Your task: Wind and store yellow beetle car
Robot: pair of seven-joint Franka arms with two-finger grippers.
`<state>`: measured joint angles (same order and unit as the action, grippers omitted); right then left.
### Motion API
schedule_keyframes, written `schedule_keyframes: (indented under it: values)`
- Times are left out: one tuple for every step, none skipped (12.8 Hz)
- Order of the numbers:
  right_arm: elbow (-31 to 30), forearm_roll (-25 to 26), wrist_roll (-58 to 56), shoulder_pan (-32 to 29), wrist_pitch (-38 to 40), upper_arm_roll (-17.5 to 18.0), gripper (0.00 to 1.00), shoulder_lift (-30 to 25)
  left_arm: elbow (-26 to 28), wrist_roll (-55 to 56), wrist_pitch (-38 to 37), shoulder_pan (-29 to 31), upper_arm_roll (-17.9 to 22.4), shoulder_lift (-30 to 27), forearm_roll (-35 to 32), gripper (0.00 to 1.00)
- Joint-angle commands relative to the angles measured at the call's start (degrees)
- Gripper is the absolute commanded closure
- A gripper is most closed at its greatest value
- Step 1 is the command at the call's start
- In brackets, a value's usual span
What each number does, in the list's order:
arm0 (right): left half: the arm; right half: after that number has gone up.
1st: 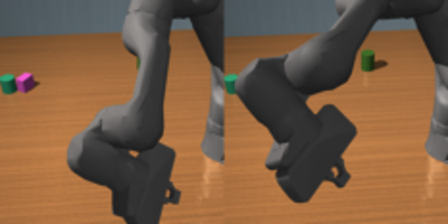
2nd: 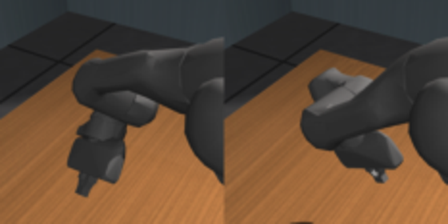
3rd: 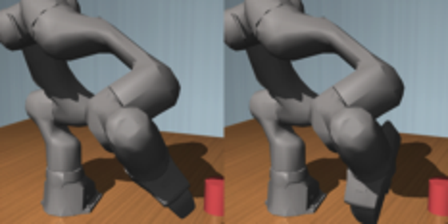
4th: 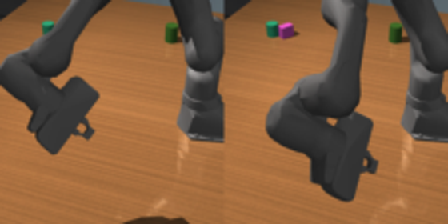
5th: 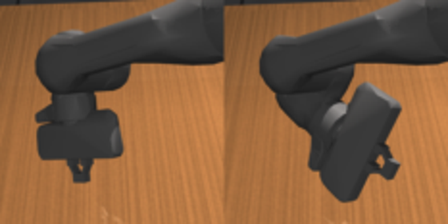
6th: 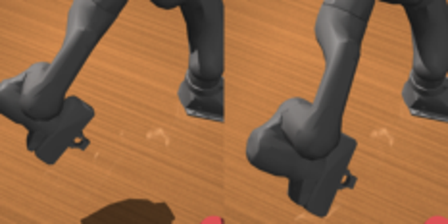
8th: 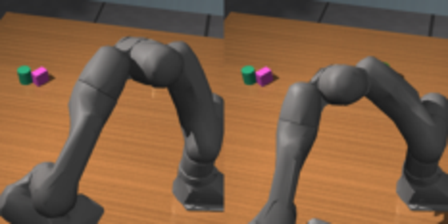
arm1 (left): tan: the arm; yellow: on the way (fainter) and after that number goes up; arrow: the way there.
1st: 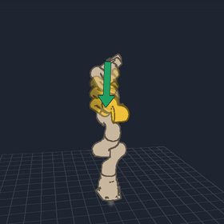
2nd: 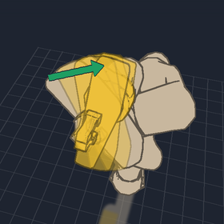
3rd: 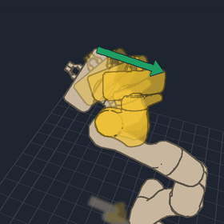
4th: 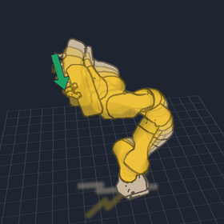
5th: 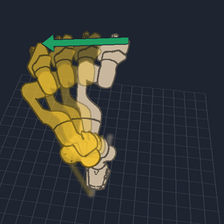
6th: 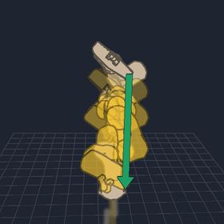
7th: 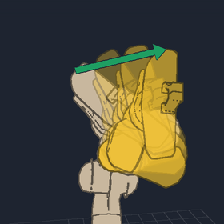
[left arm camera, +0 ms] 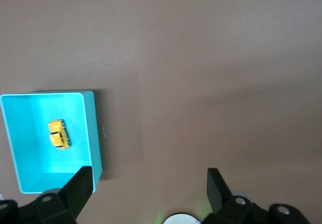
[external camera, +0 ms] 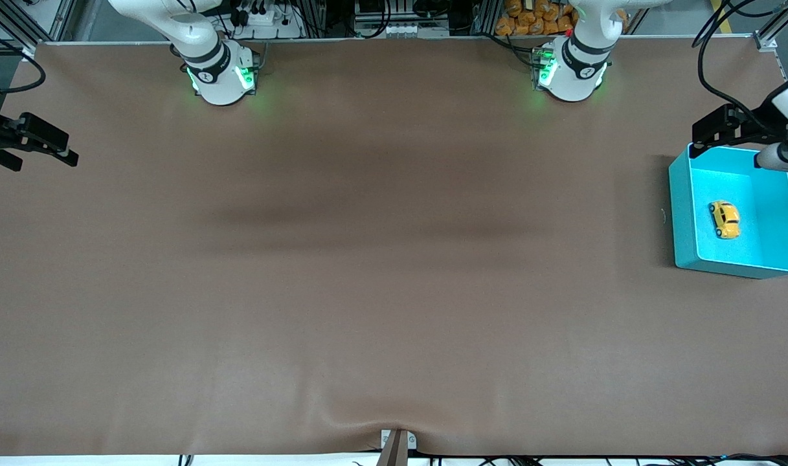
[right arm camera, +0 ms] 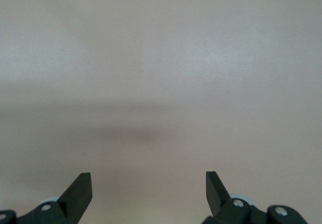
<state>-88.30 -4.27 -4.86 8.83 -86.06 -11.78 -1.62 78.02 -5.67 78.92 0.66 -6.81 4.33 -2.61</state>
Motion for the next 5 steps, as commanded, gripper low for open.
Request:
schedule_keyframes:
  values:
    - [0.3, 0.4, 0.3, 0.1, 0.0, 0.1, 0.0, -0.1, -0.1, -0.5, -0.9, -1.2, 0.5, -0.6, -1.4, 0.0]
    - [0.3, 0.4, 0.3, 0.0, 0.0, 0.1, 0.0, -0.1, -0.1, -0.5, -0.9, -1.2, 0.5, -0.7, -1.3, 0.0]
    - [0.3, 0.4, 0.3, 0.0, 0.0, 0.1, 0.0, -0.1, -0.1, -0.5, -0.9, -1.2, 0.5, -0.8, -1.3, 0.0]
    - [0.3, 0.4, 0.3, 0.0, 0.0, 0.1, 0.0, -0.1, -0.1, -0.5, -0.9, -1.2, 0.6, -0.8, -1.3, 0.0]
    - [0.3, 0.4, 0.3, 0.0, 0.0, 0.1, 0.0, -0.1, -0.1, -0.5, -0.9, -1.1, 0.6, -0.8, -1.2, 0.0]
